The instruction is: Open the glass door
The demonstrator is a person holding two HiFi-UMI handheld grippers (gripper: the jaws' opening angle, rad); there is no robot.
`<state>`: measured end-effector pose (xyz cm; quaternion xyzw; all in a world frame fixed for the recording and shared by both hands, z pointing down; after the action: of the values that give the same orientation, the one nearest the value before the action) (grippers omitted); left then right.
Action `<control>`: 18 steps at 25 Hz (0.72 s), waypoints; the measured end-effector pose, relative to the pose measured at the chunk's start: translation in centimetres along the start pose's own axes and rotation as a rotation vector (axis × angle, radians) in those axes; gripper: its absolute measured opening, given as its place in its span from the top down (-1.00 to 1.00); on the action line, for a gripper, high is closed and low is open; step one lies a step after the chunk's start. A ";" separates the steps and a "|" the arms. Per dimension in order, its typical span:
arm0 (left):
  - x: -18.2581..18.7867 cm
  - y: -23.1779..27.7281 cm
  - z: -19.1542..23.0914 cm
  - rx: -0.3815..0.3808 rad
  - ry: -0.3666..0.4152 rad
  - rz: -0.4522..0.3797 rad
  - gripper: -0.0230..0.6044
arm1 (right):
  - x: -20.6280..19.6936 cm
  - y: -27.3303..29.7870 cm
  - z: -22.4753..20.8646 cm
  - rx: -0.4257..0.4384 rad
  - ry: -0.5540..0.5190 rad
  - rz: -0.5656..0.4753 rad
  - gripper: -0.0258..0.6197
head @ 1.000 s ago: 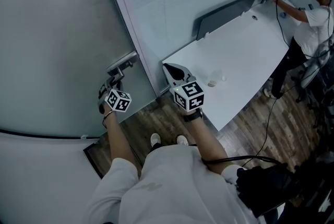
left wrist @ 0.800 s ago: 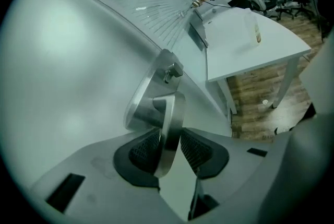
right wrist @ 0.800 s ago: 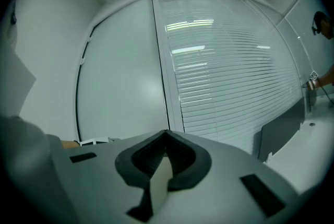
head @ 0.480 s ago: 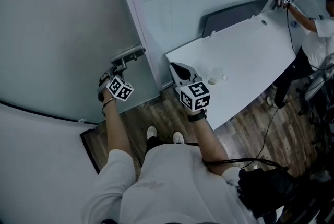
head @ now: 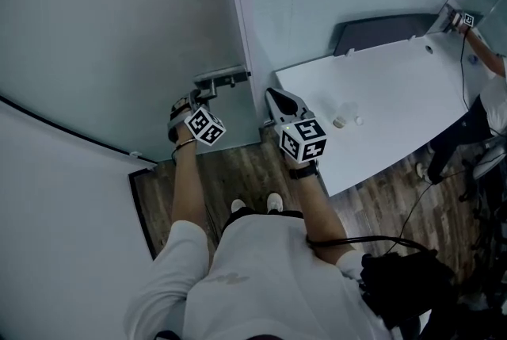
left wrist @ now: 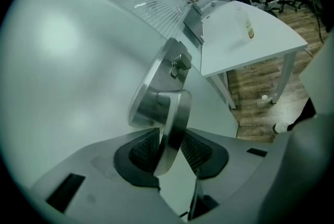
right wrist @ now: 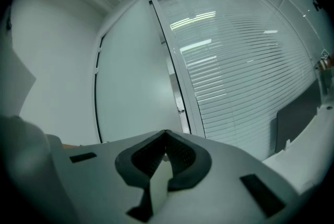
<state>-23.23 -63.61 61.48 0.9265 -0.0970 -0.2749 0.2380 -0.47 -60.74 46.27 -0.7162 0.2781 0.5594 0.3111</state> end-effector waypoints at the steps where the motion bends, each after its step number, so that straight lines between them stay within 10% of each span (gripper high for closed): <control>1: 0.0 -0.4 -0.2 0.002 0.003 0.002 0.54 | 0.1 0.2 0.4 0.007 -0.001 -0.004 0.91; 18: -1.6 -7.6 -5.0 -0.012 0.039 -0.035 0.54 | 0.1 -5.3 5.1 -0.040 -0.070 -0.012 0.91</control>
<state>-21.43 -54.56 62.14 0.9318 -0.0744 -0.2614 0.2404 0.29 -53.41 45.99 -0.7039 0.2513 0.5877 0.3097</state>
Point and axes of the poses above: the fingertips, and each gripper's own axes: y forward along the fingers, z to its left, x out of its top, the point moved 2 cm from there along -y, backward along the fingers, and after that the axes turned 12 degrees about -z, right-handed, at the moved point
